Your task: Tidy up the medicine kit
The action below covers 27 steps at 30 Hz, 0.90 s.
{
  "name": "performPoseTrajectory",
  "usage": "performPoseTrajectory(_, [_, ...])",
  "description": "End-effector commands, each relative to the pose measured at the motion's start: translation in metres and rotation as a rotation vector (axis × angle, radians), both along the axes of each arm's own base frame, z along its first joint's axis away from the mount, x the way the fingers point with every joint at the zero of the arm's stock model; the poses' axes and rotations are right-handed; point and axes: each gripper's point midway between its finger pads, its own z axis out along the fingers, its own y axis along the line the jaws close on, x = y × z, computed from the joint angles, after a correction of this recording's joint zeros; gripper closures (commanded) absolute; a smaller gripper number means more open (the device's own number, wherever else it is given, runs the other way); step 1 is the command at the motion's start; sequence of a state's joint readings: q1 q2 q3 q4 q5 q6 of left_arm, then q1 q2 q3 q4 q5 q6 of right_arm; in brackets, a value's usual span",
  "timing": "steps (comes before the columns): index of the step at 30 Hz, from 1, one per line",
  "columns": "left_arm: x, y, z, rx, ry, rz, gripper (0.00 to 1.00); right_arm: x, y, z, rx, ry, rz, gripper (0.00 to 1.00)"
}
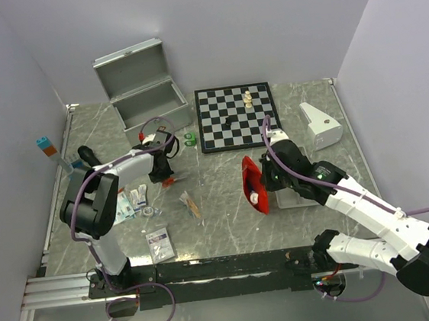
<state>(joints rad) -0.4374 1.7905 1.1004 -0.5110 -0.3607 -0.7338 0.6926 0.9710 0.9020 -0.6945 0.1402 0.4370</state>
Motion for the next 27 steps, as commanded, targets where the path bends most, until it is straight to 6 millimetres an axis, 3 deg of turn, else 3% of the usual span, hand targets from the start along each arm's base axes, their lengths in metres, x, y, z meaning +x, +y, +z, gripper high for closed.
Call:
performPoseTrajectory(1, [-0.011,0.003,-0.011,0.024,0.055,-0.013,0.98,0.004,-0.001,0.009,0.033,-0.034,-0.019,1.00])
performPoseTrajectory(6, [-0.008,0.000,0.001,-0.008,0.018,-0.011,0.99,0.005,0.000,0.013,0.038,-0.038,-0.016,1.00])
performPoseTrajectory(15, [-0.006,-0.016,0.049,-0.143,-0.111,-0.025,0.99,0.007,0.003,0.020,0.035,-0.037,-0.011,1.00])
performPoseTrajectory(21, [-0.008,-0.025,0.067,-0.214,-0.155,-0.053,0.99,0.008,0.007,0.024,0.045,-0.030,-0.005,1.00])
performPoseTrajectory(22, [-0.007,-0.026,0.068,-0.219,-0.157,-0.056,0.94,0.009,0.008,0.025,0.049,-0.029,-0.005,1.00])
performPoseTrajectory(25, [-0.007,-0.029,0.065,-0.233,-0.147,-0.049,0.60,0.008,0.010,0.024,0.058,-0.026,-0.002,1.00])
performPoseTrajectory(27, [-0.009,-0.028,0.059,-0.227,-0.137,-0.023,0.48,0.008,0.009,0.023,0.053,-0.019,-0.005,1.00])
